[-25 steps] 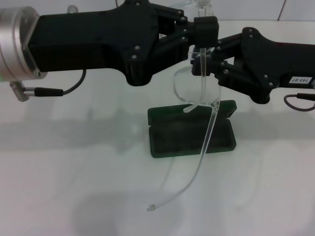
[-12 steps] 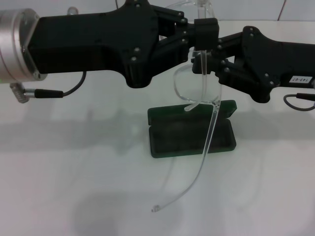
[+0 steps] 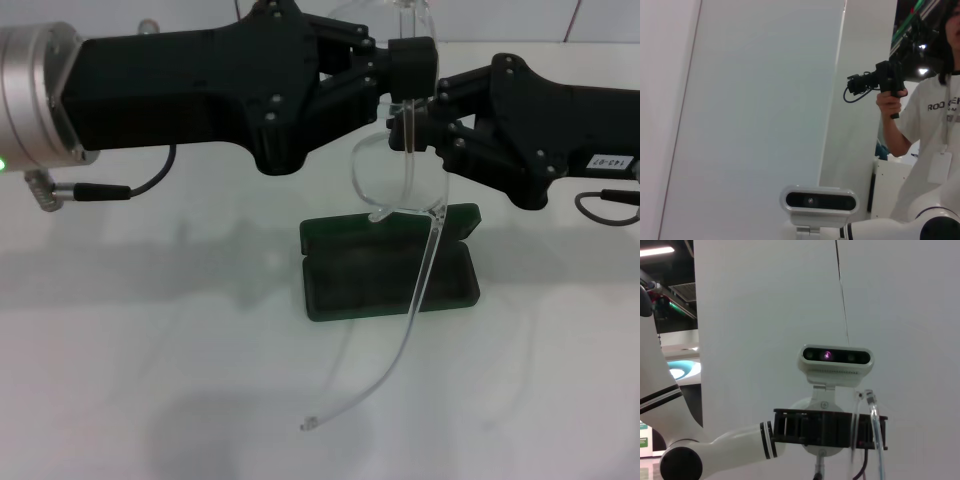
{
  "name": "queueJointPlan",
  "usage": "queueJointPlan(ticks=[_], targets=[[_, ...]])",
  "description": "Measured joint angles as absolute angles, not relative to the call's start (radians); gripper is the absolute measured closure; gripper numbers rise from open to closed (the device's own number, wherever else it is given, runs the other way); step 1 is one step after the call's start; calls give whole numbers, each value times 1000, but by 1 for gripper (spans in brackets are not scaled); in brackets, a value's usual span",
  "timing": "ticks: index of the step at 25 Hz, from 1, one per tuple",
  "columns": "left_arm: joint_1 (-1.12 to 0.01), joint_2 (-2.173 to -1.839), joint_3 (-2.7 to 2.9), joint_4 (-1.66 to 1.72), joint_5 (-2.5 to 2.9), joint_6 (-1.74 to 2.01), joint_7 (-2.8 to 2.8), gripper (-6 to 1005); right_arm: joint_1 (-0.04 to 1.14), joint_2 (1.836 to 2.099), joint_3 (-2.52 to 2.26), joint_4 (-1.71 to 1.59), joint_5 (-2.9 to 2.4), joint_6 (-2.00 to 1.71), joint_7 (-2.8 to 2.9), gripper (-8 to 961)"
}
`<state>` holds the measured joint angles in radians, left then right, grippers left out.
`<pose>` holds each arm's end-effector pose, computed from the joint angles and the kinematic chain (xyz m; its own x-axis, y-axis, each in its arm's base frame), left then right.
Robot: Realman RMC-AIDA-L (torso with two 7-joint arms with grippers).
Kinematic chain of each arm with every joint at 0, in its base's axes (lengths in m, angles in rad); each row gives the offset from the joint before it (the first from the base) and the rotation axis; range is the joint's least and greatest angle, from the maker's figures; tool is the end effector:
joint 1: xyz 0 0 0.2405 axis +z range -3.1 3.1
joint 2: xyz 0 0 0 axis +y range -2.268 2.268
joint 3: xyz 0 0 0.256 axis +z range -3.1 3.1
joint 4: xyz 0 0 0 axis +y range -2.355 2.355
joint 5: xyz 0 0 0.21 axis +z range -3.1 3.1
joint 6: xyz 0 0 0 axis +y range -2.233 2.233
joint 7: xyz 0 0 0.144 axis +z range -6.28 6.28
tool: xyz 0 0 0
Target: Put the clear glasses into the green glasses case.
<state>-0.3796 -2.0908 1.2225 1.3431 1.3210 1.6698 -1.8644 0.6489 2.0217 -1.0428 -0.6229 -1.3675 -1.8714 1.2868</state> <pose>-0.0984 0.2914 0.0541 0.6582 0.1581 0.7361 0.1177 -0.9873 0.1067 0.1463 0.3265 0.0265 0.5821 -0.0284 -0.8126 0.0180 -0.9987 0.0479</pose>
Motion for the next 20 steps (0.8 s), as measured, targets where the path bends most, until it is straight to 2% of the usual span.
queueJointPlan(ticks=[8, 20], targets=[[-363, -2086, 1218, 1394, 1315, 1675, -1872, 961, 633, 2017, -1012, -625, -1367, -1851, 1275, 869], [-281, -2083, 1044, 1513, 1263, 1785, -1906, 961, 569, 2005, -772, -638, -1353, -1886, 1249, 870]])
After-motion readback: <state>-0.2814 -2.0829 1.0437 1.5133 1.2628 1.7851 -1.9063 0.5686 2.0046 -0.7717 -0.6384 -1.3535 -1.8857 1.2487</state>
